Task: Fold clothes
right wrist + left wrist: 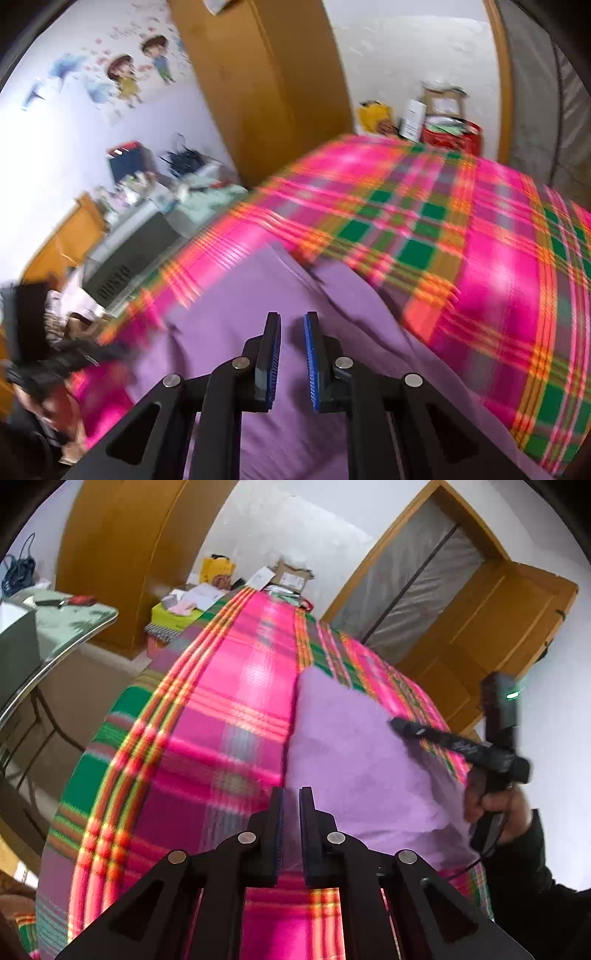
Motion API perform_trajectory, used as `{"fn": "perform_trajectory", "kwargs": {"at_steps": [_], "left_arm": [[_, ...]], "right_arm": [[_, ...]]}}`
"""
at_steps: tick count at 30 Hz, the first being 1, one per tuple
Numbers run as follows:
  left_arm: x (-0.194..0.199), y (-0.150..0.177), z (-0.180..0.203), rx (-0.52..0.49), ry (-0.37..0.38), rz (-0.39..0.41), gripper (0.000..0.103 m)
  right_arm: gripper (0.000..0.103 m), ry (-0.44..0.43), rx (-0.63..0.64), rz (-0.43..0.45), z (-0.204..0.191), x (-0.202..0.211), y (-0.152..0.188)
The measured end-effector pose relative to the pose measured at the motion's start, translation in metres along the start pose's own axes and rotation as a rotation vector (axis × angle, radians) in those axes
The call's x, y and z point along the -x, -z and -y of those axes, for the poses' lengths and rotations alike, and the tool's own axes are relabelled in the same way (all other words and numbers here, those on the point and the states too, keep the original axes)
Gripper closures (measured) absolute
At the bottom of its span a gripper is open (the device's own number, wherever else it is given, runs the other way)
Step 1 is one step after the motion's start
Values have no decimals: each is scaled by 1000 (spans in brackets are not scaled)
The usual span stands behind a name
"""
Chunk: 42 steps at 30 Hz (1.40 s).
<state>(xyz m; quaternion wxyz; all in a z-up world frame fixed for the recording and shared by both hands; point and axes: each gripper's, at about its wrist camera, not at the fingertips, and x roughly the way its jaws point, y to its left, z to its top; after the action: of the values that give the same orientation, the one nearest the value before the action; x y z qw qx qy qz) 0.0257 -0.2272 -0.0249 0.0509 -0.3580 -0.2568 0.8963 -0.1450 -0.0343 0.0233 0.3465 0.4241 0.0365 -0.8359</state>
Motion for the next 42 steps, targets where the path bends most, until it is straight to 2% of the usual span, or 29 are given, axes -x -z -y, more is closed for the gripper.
{"fn": "perform_trajectory", "kwargs": {"at_steps": [2,4,7,10,12,15,17,20,23,26,30,33,34,35,38,42], "left_arm": [[-7,-2,10,-21,15,-14,95],[-15,-4,21,-43,30,-28,93],[-27,-9,38,-83,51,-38,93],[-43,-12,53,-122,78,-63,92],[-54,-9,58,-136,86,-101,87],[-67,7,59,-161,77,-156,87],[-61,14,61,-190,74,-132,87],[-58,11,54,-145,99,-142,87],[-53,4,53,-134,102,-123,86],[-42,7,56,-121,98,-94,86],[-46,-2,52,-83,66,-71,83],[-54,-8,51,-75,61,-75,83],[-61,-7,52,-83,53,-98,83],[-65,-4,51,-91,46,-123,83],[-66,3,58,-146,28,-114,79],[-59,-1,59,-107,88,-121,79]], "right_arm": [[98,4,-95,-4,21,0,4],[100,11,-176,0,38,3,8],[93,11,-166,55,34,23,12],[92,-52,-157,92,22,39,22],[92,-97,-134,110,10,46,31],[92,-160,-75,71,-12,43,49],[91,-170,-30,25,-22,39,65],[93,-173,-8,7,-24,36,83],[93,-176,-57,27,-18,46,82],[90,-162,-37,29,-20,52,85],[91,-171,-65,19,-13,49,90],[91,-150,-111,46,-4,57,88],[89,-141,-133,57,0,60,87],[83,-132,-161,66,6,61,86],[65,-107,-284,88,29,60,76],[61,-127,-438,102,62,52,60]]}}
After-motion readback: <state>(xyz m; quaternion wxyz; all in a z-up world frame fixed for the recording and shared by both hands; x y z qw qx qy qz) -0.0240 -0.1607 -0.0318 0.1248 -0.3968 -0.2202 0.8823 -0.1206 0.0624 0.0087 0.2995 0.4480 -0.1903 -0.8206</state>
